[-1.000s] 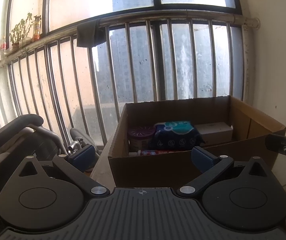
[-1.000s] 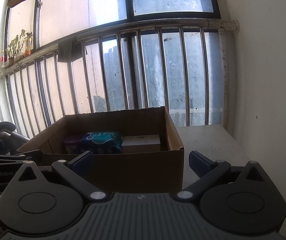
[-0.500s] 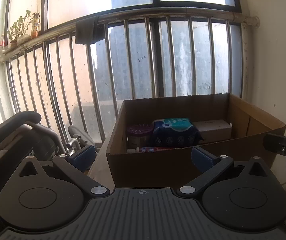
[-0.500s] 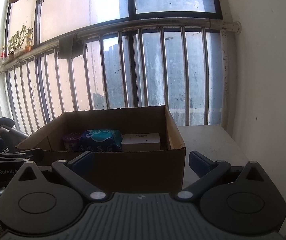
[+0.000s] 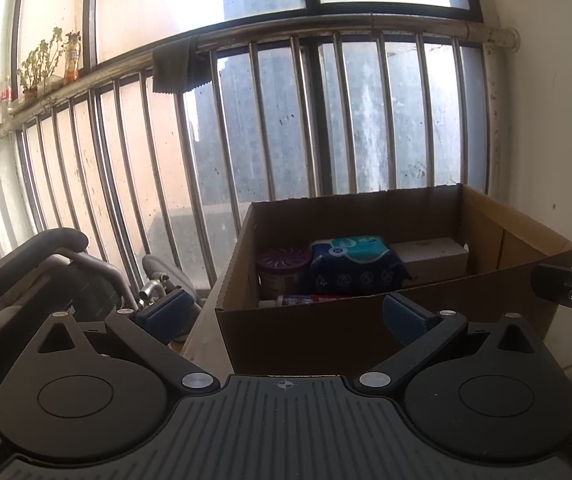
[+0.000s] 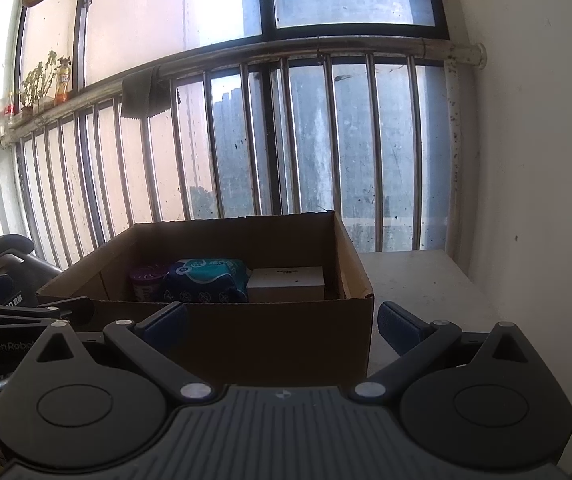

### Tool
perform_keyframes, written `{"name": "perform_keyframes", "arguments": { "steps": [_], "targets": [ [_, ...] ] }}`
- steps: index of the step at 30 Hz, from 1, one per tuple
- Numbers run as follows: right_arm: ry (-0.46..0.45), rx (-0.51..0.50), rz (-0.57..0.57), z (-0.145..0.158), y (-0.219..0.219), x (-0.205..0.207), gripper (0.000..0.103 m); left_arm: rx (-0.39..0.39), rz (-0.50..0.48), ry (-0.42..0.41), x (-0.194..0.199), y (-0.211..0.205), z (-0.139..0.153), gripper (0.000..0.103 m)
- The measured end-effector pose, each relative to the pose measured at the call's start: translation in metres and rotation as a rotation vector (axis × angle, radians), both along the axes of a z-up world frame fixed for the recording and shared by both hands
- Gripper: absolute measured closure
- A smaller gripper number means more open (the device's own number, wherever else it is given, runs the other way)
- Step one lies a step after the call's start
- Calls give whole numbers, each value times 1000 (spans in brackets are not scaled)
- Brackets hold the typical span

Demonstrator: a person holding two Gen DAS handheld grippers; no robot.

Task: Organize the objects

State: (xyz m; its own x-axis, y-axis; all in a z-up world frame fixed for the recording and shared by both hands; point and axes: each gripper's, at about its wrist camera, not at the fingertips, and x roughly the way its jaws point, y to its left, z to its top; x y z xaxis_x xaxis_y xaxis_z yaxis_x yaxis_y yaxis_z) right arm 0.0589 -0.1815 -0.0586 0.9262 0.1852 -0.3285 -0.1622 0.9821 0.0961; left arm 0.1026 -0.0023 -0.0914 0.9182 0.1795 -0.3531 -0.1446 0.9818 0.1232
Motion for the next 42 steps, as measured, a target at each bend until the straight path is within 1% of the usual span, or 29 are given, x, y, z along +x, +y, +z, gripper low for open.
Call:
{"name": "perform_keyframes", "arguments": {
  "steps": [4, 9, 13, 16, 21, 42],
  "targets": [
    [-4, 28, 28, 2, 0, -2, 0, 2, -4, 0, 0, -1, 0, 0],
    [-7, -4, 17, 2, 4, -2, 0, 6, -4, -1, 0, -1, 0, 0],
    [-4, 15, 26, 2, 3, -3, 0, 5, -1, -2, -1, -1, 1, 0],
    [-7, -3, 12, 2, 4, -3, 0, 4, 2, -4, -2, 0, 1, 0],
    [-6, 8, 21, 2, 3, -4, 0, 7, 4, -3, -2, 0, 1, 0],
    [11, -5, 9, -2, 4, -2, 0, 13, 6, 4, -3, 1, 0, 0]
  ]
}}
